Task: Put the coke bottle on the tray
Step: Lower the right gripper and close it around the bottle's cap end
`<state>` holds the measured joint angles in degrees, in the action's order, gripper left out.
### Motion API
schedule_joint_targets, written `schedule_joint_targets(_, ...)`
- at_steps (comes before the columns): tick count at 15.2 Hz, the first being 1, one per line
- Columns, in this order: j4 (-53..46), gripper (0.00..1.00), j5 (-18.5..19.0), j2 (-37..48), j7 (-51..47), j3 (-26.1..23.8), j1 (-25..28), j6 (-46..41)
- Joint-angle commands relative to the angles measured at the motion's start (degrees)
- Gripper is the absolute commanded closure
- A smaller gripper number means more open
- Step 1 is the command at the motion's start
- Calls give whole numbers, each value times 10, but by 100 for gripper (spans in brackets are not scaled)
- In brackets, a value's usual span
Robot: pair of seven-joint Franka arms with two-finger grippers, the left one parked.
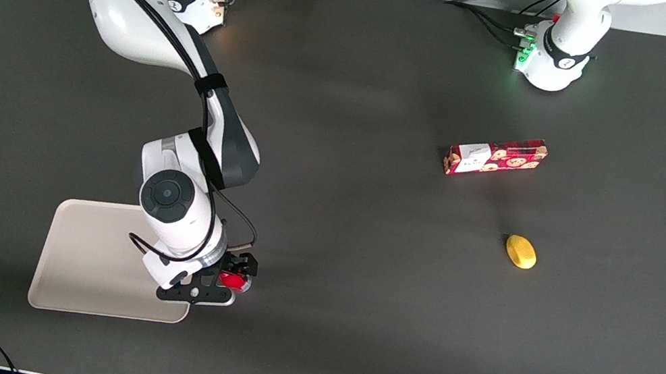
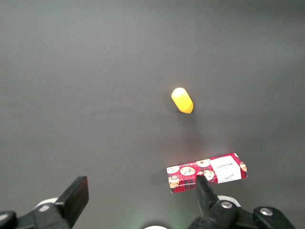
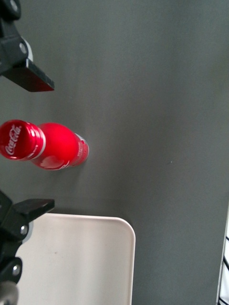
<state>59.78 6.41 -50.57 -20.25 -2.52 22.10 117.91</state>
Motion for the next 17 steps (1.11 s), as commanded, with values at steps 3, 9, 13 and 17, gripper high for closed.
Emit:
schedule_joint_targets(3,-20,13,-11,-11,-14,4,7,-19)
schedule_joint_targets(9,-21,86,-30,-11,-26,4,6,-26)
schedule_joint_targets(13,-22,100,-30,-9,-48,4,7,-27)
schedule_joint_targets(17,-27,100,-30,20,-103,7,7,-76)
